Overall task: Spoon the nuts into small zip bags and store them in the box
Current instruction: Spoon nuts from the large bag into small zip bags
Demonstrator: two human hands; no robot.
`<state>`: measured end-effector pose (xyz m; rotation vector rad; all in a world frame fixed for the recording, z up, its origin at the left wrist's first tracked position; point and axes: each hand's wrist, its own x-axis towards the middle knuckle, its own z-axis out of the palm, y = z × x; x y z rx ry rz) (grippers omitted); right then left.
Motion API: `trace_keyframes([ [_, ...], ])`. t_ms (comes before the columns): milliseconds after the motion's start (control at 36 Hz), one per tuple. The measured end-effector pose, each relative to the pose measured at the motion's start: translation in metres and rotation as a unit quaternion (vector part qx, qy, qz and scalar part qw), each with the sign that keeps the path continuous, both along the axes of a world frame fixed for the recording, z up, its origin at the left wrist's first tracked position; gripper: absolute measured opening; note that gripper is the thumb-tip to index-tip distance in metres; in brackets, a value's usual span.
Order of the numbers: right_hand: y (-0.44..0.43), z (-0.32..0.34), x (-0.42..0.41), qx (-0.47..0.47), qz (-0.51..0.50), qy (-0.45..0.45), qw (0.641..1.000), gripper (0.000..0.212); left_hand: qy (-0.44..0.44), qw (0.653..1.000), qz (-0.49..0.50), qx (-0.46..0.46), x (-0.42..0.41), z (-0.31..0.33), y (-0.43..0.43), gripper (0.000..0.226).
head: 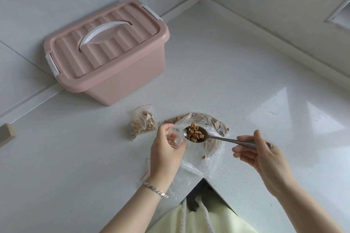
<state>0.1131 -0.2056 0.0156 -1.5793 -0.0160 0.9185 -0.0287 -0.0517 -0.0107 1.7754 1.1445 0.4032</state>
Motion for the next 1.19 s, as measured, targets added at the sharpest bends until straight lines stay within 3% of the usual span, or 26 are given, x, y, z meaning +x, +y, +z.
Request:
trace_keyframes([
  [306,0.007,0.027,-0.012,0.057,-0.028,-0.031,0.998,0.047,-0.007,1.0,-0.007,0.003,0.006,0.003,-0.003,0.043],
  [500,0.015,0.032,-0.035,0.095,-0.061,-0.087,0.99,0.068,-0.026,1.0,-0.001,0.009,0.015,0.011,-0.006,0.039],
  [972,0.009,0.034,-0.047,0.095,-0.083,-0.158,0.979,0.058,-0.052,0.998,-0.006,0.026,0.02,0.013,-0.008,0.03],
  [1194,0.009,0.033,-0.047,0.101,-0.071,-0.18,0.976,0.058,-0.1,0.995,-0.001,0.008,0.017,0.011,-0.008,0.038],
])
